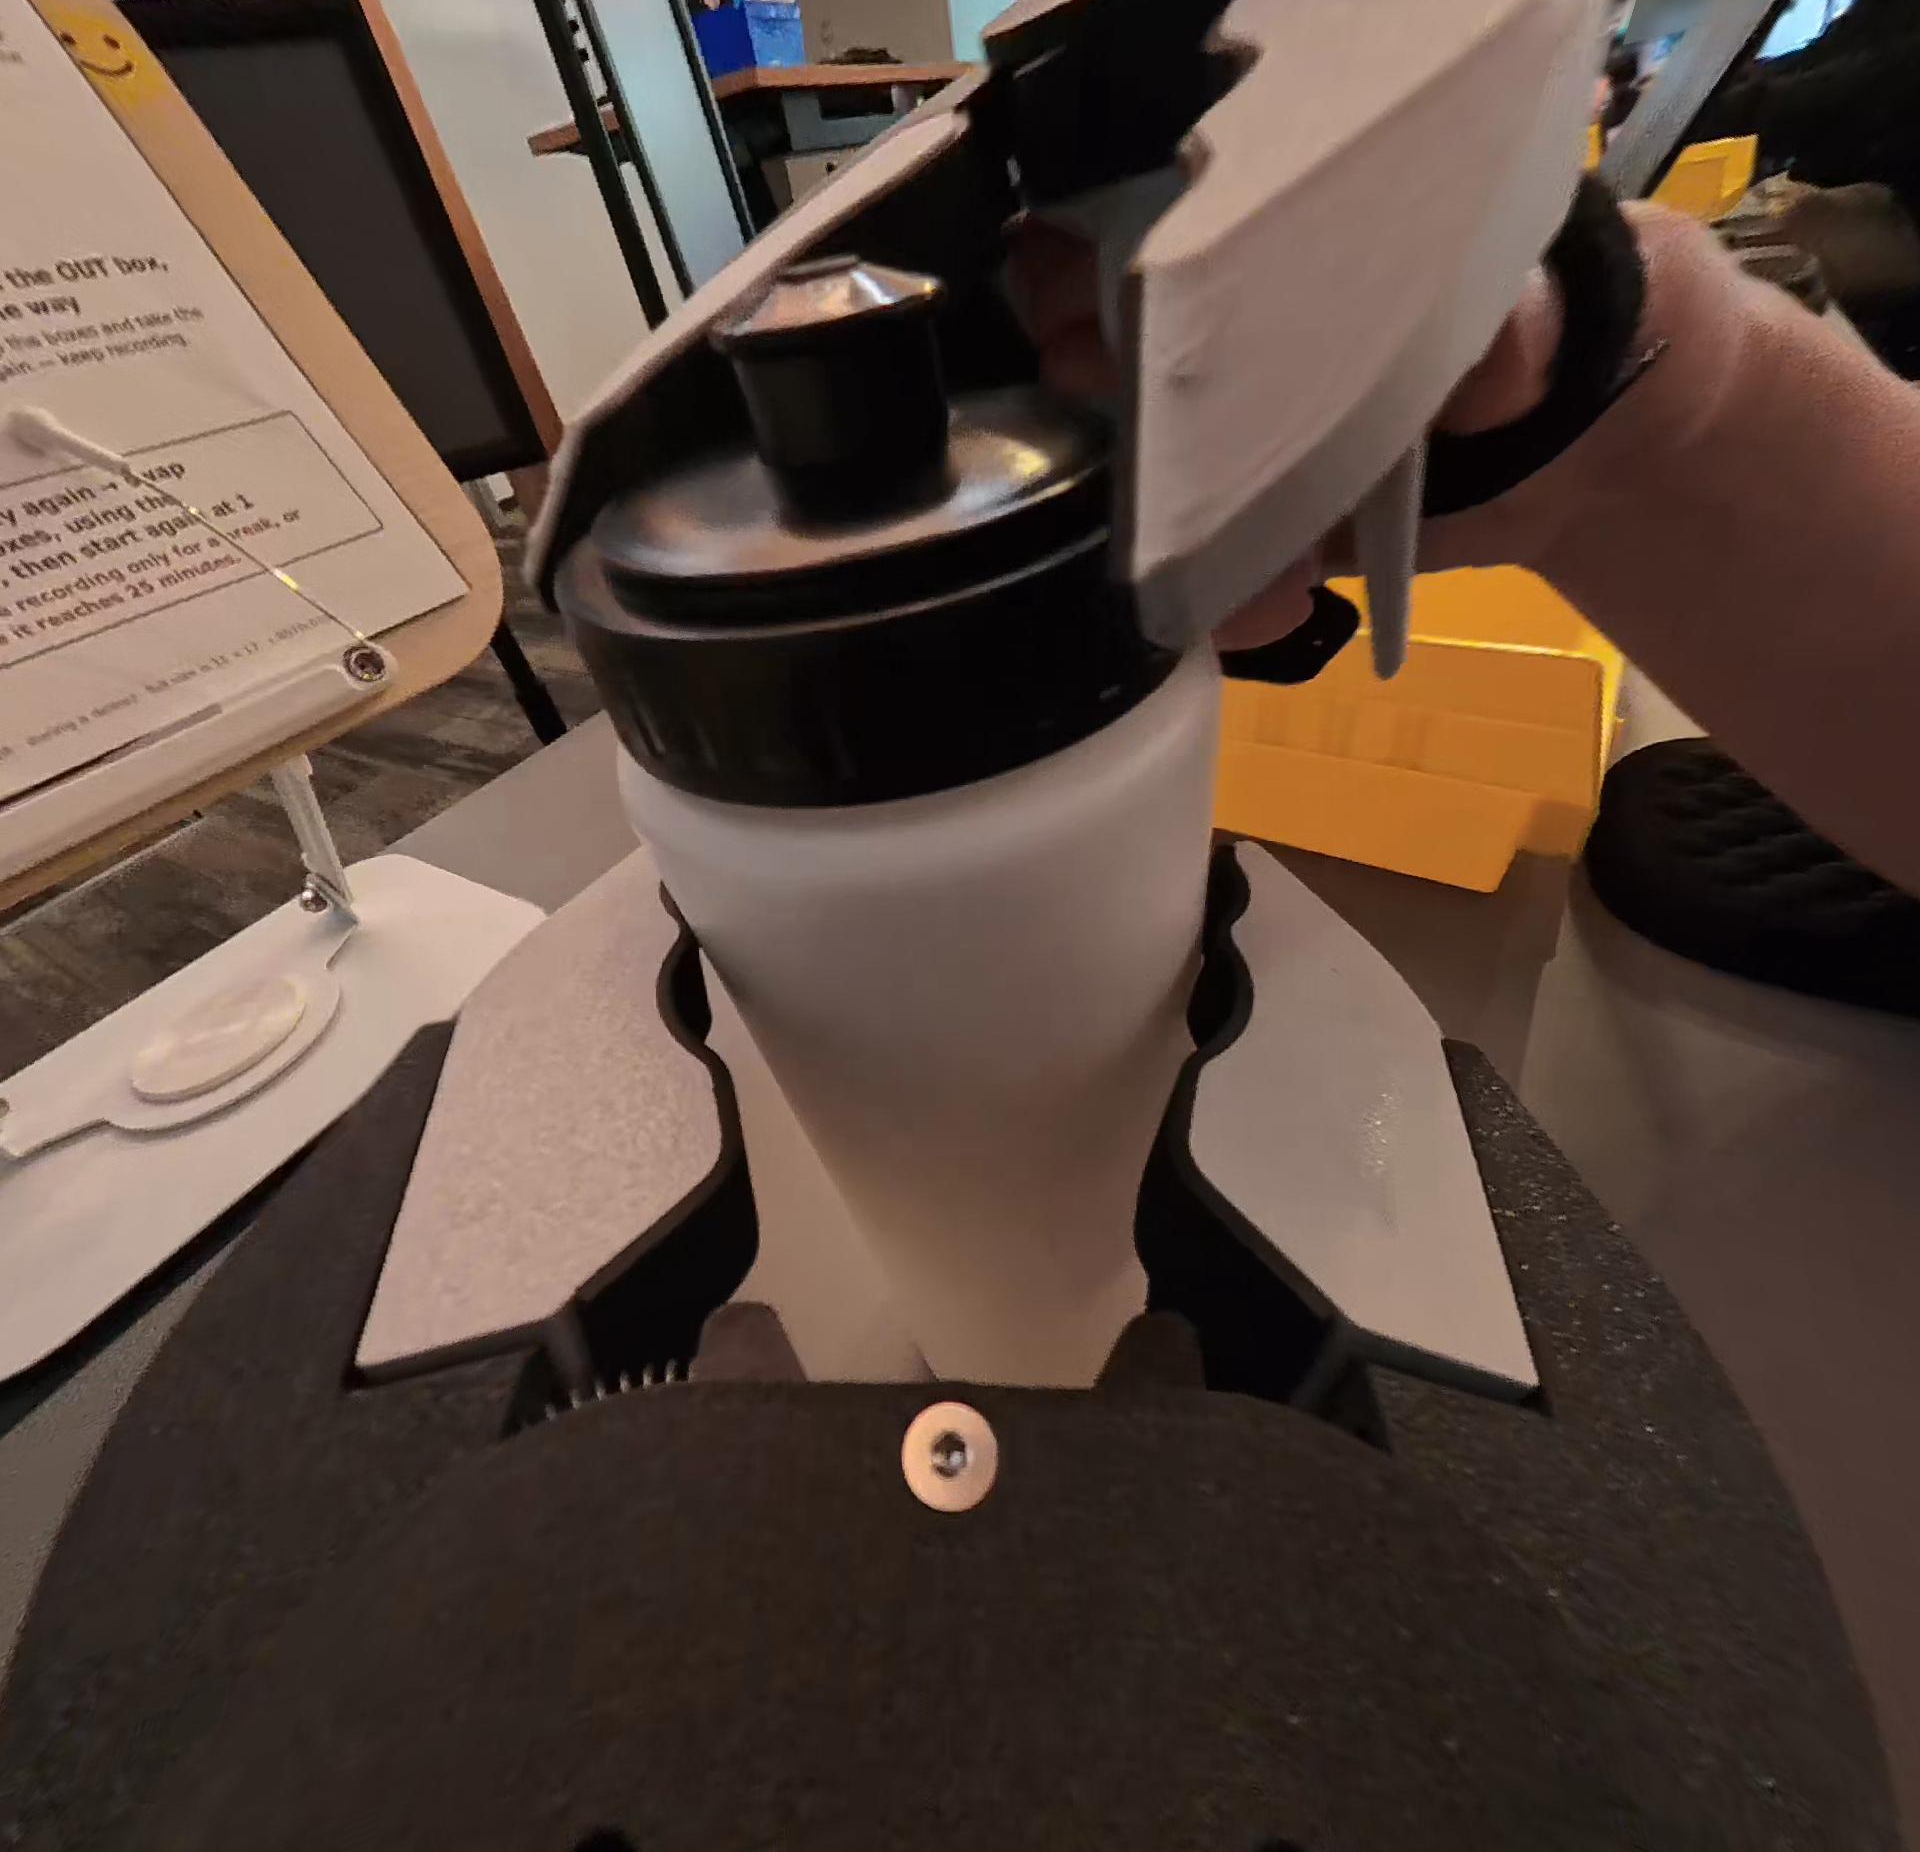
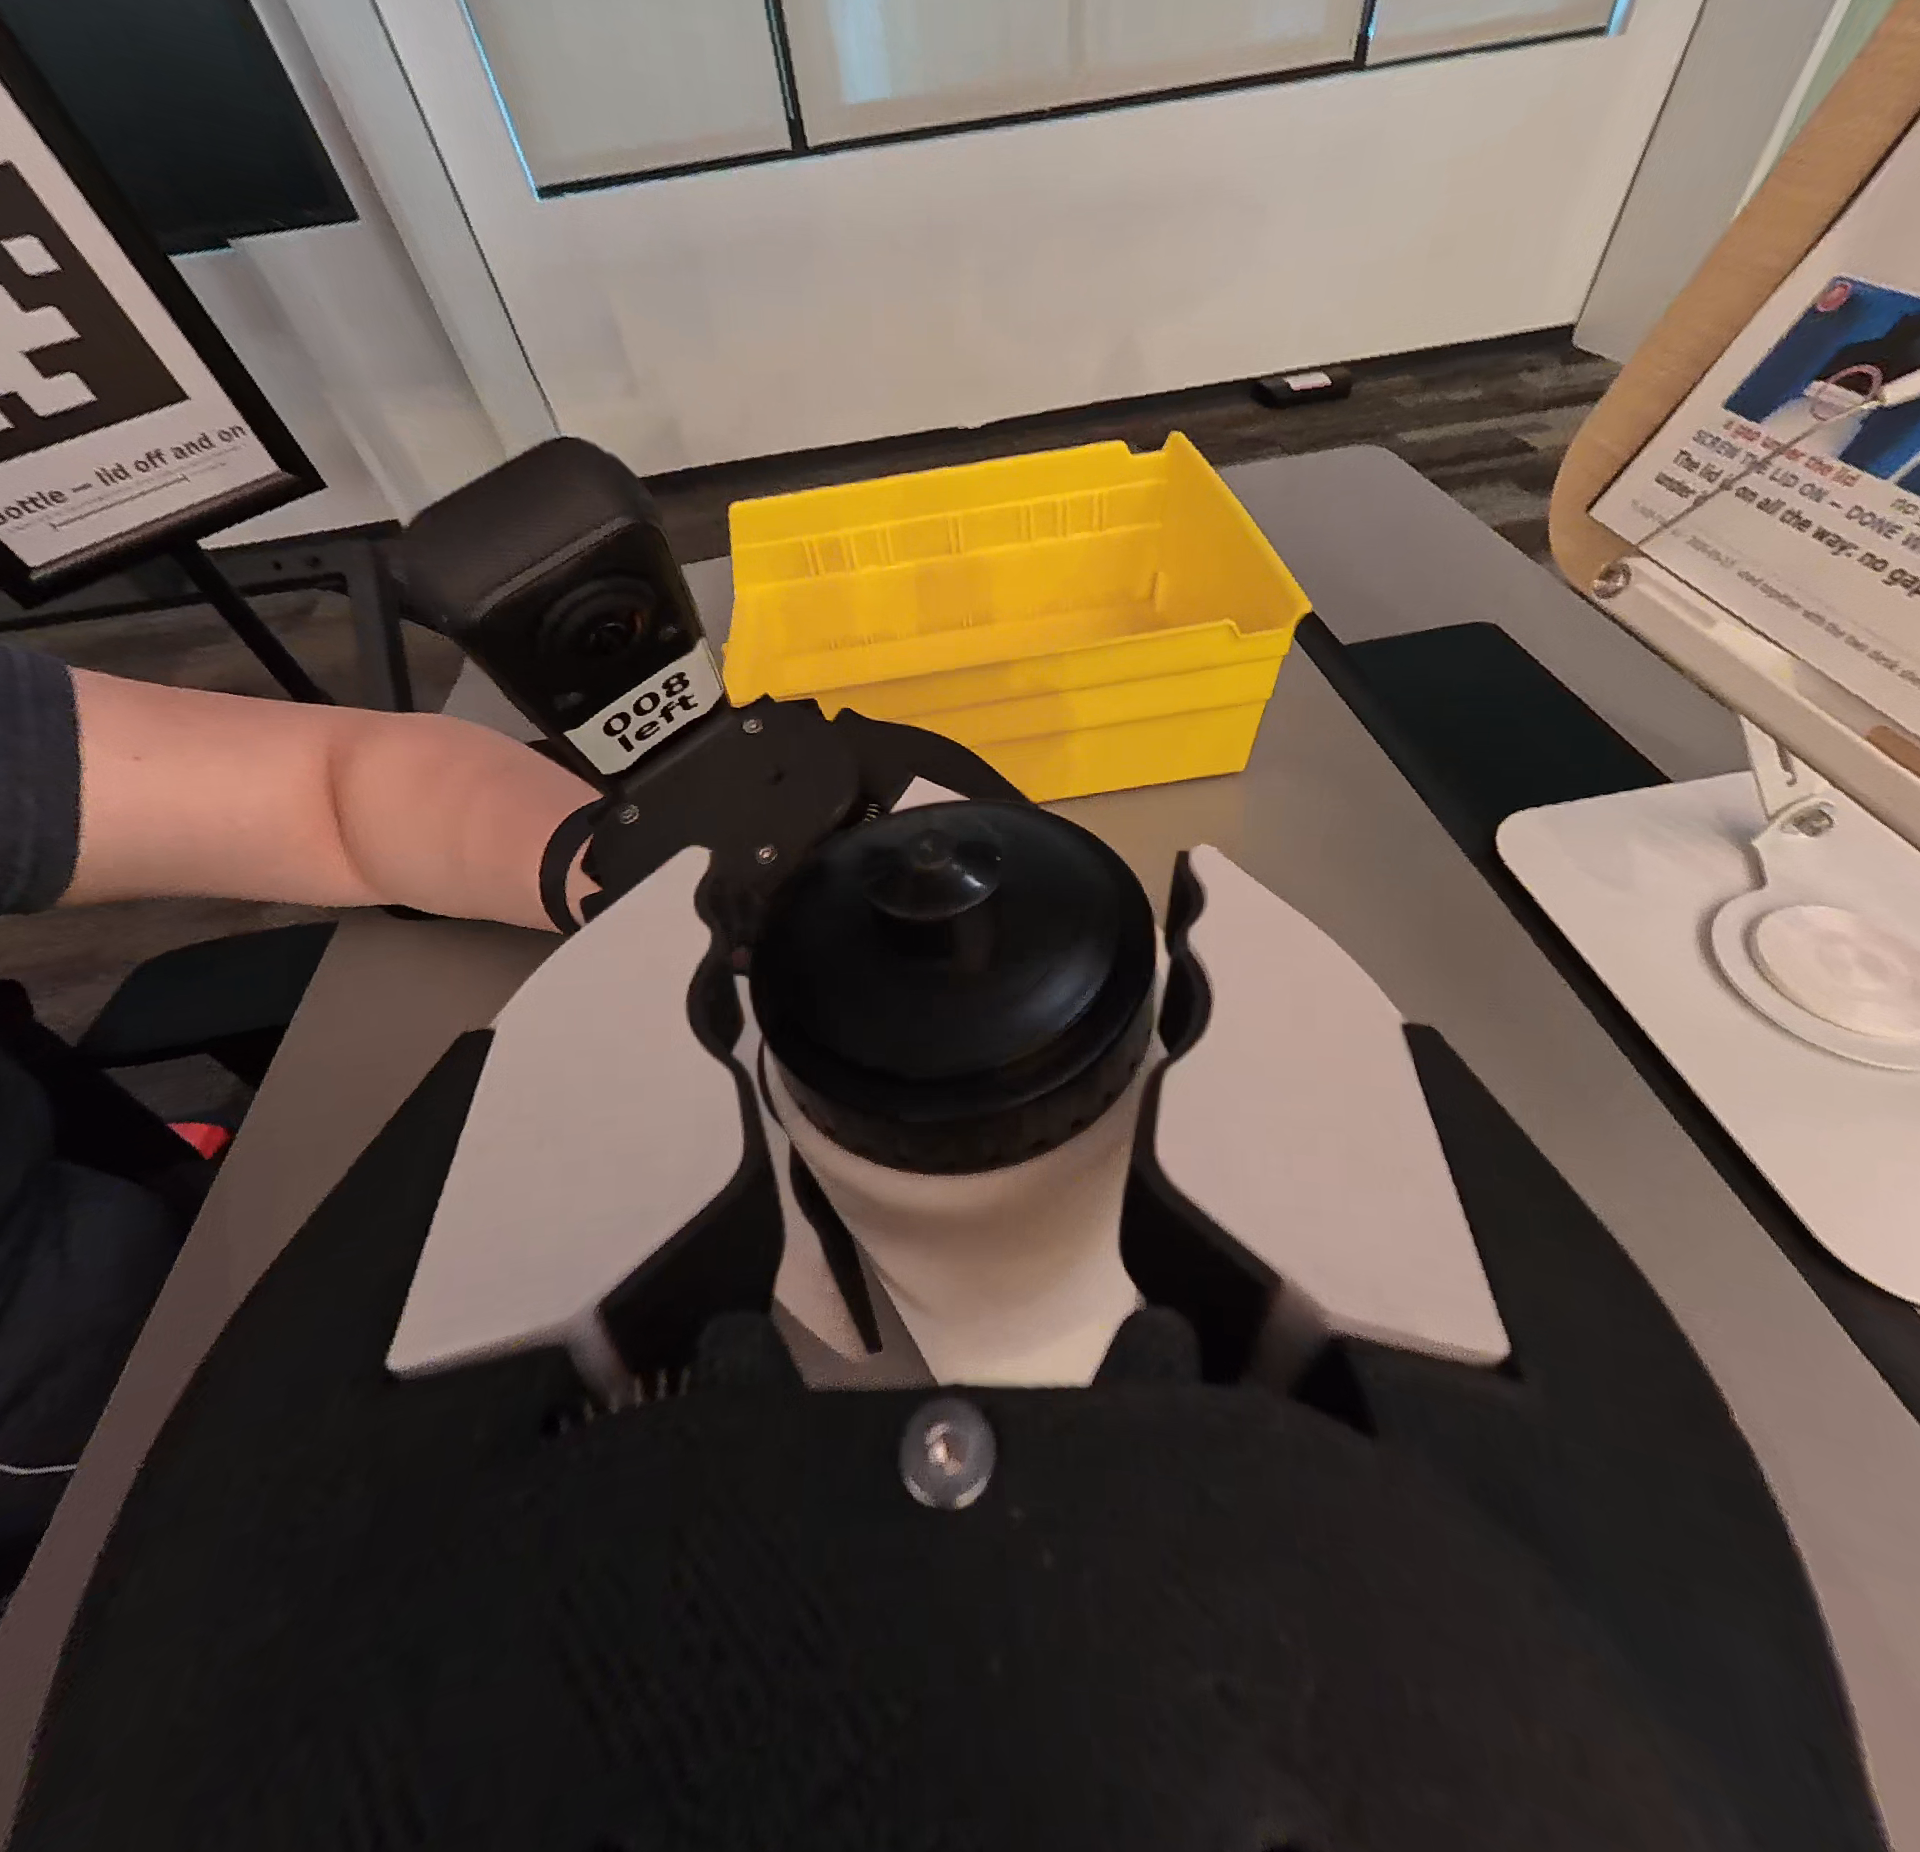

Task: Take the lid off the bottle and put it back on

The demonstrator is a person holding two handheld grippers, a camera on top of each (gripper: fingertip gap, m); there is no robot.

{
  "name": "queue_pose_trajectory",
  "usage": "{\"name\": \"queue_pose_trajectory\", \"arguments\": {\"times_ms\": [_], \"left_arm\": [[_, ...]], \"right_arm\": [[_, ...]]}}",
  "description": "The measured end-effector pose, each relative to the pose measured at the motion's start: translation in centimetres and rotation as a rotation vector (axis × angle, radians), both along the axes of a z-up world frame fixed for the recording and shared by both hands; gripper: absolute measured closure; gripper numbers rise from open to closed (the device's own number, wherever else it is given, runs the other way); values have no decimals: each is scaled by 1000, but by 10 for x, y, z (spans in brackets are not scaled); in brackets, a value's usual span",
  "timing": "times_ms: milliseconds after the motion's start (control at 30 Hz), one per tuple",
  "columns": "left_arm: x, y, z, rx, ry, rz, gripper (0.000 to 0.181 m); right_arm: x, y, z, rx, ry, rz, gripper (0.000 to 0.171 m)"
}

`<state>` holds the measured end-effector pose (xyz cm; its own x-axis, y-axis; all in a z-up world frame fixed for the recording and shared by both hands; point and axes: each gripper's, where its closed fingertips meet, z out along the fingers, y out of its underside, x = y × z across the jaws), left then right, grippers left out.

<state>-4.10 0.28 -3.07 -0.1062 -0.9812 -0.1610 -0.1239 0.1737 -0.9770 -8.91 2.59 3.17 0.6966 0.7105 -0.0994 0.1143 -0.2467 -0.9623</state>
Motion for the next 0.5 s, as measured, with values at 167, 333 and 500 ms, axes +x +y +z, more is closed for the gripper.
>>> {"name": "queue_pose_trajectory", "arguments": {"times_ms": [167, 333, 500], "left_arm": [[0, 8, -1, -1, 30, 43, 90], [-1, 7, -3, 4, 73, 51, 91], [-3, 4, -3, 4, 92, 14, 93]], "right_arm": [[4, 6, -8, -10, -109, -82, 94], [4, 5, -9, 0, -136, -87, 94], [4, 1, -10, 15, -183, -65, 94]]}}
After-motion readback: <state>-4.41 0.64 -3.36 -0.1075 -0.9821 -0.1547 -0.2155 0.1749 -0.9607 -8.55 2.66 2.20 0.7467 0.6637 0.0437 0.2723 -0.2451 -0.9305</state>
